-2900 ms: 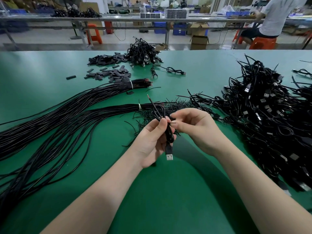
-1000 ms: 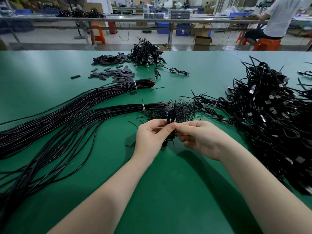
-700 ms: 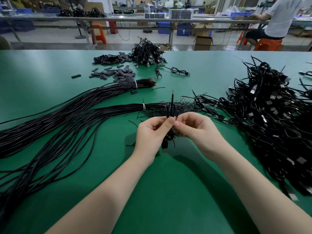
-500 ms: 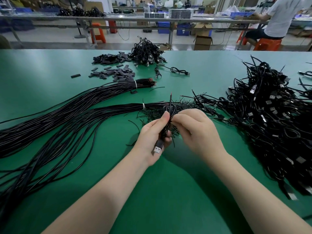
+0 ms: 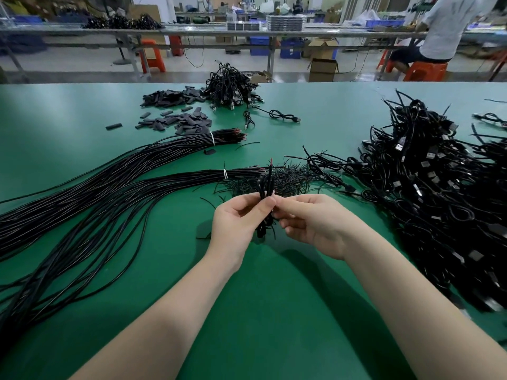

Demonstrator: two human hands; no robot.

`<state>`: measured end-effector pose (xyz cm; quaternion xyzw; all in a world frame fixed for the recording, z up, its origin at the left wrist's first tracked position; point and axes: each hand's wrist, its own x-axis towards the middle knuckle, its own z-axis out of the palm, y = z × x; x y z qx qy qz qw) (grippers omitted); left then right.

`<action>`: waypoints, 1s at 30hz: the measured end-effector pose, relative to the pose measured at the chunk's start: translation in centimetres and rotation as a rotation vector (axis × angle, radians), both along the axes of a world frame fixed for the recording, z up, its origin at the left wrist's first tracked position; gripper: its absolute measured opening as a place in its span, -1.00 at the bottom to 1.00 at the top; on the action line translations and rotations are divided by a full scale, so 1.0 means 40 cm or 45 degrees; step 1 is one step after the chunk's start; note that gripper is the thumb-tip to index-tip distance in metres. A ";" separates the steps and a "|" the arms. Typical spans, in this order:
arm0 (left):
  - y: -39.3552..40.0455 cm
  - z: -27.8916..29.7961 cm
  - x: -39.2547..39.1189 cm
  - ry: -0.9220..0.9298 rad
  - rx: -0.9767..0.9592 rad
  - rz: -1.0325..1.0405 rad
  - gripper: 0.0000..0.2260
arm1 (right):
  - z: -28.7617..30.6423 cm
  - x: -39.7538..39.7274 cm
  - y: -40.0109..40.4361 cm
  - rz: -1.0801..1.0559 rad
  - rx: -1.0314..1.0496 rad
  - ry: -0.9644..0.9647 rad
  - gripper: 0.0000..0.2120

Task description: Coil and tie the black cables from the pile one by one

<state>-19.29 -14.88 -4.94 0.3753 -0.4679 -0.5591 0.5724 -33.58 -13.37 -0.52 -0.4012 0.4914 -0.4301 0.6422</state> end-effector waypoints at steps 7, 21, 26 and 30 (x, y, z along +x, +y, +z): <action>0.001 0.013 0.002 0.056 0.106 -0.005 -0.72 | -0.026 0.012 0.001 -0.130 -0.592 0.423 -0.88; 0.006 0.031 0.014 -0.081 0.148 -0.150 -0.69 | -0.083 0.037 0.010 -0.521 -1.640 1.391 -0.93; 0.007 0.032 0.022 -0.038 0.128 -0.247 -0.73 | -0.076 0.035 0.007 -0.391 -1.510 1.195 -0.91; -0.001 0.034 0.027 -0.028 0.191 -0.232 -0.77 | -0.079 0.038 0.008 -0.427 -1.144 0.755 -0.91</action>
